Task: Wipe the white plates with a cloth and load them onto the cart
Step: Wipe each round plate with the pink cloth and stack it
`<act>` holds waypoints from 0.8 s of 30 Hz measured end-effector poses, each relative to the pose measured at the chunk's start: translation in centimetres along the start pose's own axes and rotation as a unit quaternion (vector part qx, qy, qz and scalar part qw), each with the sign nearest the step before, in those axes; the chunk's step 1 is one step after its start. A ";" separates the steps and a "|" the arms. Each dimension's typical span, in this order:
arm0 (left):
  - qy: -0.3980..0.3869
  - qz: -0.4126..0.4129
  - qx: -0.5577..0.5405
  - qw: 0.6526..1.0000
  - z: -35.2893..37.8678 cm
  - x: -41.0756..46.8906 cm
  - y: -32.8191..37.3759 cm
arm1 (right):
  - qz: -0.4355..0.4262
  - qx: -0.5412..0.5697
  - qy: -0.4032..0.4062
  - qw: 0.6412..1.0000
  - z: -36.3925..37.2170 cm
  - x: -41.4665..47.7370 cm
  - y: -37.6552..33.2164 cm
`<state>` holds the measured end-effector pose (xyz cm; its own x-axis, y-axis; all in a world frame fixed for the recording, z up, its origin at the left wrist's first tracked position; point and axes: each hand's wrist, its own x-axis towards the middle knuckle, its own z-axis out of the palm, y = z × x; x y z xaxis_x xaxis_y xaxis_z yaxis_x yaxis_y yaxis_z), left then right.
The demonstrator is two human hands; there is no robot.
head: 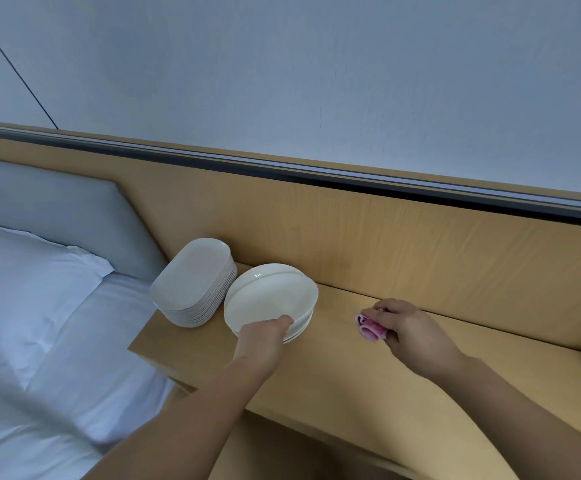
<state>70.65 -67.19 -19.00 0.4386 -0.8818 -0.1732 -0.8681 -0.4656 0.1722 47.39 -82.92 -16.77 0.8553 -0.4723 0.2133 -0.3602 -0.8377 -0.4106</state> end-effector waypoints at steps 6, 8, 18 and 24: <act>-0.084 0.017 0.052 0.995 1.3 0.7 -1.7 | 0.017 0.003 -0.020 1.000 1.9 0.4 -0.2; -0.084 0.023 0.081 0.993 1.0 0.9 -1.7 | 0.021 0.002 -0.026 0.999 2.3 0.4 -0.2; -0.040 0.036 0.012 0.998 1.3 3.5 0.7 | 0.044 -0.006 -0.013 0.999 1.6 -1.3 1.2; -0.012 0.158 0.003 0.987 0.6 5.8 10.9 | 0.137 -0.012 0.055 0.989 -2.2 -7.1 4.8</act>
<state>63.62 -77.31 -18.73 0.1411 -0.9809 -0.1341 -0.9620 -0.1679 0.2155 38.76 -84.21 -18.33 0.6800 -0.7076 0.1922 -0.5819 -0.6802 -0.4458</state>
